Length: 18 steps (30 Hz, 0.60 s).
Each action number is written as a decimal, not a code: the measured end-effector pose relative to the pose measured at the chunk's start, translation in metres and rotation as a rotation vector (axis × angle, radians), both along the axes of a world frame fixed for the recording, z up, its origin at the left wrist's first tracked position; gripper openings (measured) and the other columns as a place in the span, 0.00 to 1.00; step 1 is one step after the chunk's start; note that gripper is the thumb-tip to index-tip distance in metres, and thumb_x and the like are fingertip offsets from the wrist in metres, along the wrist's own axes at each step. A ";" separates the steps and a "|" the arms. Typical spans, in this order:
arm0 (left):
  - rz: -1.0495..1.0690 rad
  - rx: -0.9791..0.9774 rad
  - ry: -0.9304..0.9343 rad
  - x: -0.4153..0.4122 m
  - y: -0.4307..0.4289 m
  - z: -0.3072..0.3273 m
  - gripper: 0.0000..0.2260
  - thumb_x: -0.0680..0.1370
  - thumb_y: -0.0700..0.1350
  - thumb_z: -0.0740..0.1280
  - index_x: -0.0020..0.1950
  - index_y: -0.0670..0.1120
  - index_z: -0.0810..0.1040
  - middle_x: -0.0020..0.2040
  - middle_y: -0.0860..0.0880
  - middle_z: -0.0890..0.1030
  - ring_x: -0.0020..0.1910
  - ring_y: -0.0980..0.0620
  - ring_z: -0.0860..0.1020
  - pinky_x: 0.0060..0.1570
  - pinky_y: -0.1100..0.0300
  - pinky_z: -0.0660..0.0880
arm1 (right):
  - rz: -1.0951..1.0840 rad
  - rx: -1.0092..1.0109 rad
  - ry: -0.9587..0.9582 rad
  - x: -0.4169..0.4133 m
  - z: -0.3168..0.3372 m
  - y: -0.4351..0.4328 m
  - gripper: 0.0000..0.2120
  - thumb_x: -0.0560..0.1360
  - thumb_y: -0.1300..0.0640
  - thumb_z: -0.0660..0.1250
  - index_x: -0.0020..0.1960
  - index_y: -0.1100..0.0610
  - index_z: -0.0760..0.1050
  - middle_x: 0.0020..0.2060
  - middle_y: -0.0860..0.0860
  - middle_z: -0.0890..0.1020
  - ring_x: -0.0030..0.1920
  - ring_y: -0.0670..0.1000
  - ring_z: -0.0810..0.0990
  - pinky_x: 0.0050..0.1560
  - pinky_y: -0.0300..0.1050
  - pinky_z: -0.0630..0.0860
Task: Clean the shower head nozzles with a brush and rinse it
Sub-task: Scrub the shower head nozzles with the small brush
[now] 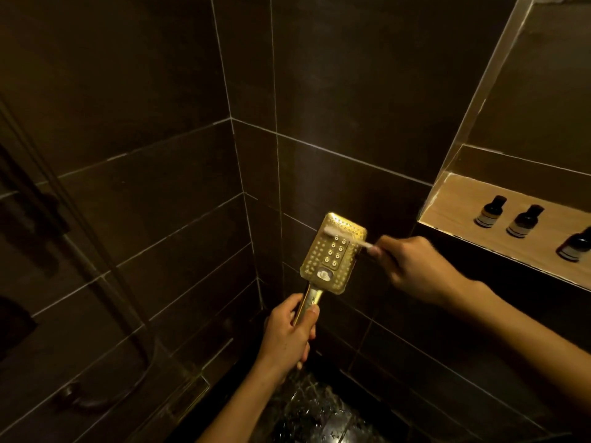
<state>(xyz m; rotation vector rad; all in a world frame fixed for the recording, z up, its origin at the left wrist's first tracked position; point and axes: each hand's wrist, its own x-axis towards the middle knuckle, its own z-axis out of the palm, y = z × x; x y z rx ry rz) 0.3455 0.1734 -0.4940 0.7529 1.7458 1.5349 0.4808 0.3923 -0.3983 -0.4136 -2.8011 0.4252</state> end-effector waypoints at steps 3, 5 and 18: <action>-0.007 -0.008 0.018 0.001 -0.001 -0.001 0.04 0.83 0.48 0.65 0.53 0.51 0.79 0.33 0.50 0.76 0.20 0.54 0.68 0.19 0.64 0.65 | 0.192 0.053 -0.157 -0.001 -0.010 -0.018 0.16 0.82 0.42 0.55 0.51 0.50 0.76 0.37 0.44 0.79 0.34 0.43 0.78 0.35 0.41 0.77; -0.009 -0.014 0.023 0.001 -0.001 -0.003 0.04 0.83 0.48 0.65 0.53 0.52 0.79 0.33 0.50 0.76 0.21 0.55 0.69 0.19 0.63 0.66 | 0.043 0.050 -0.007 0.000 -0.008 -0.008 0.20 0.81 0.40 0.53 0.51 0.52 0.77 0.36 0.45 0.79 0.32 0.44 0.78 0.32 0.41 0.76; 0.002 -0.021 -0.020 0.002 -0.001 -0.006 0.04 0.83 0.47 0.65 0.53 0.49 0.79 0.35 0.47 0.75 0.21 0.54 0.68 0.18 0.64 0.65 | 0.106 0.034 -0.091 0.000 -0.020 -0.009 0.14 0.83 0.45 0.57 0.49 0.52 0.76 0.36 0.44 0.78 0.32 0.43 0.77 0.34 0.45 0.77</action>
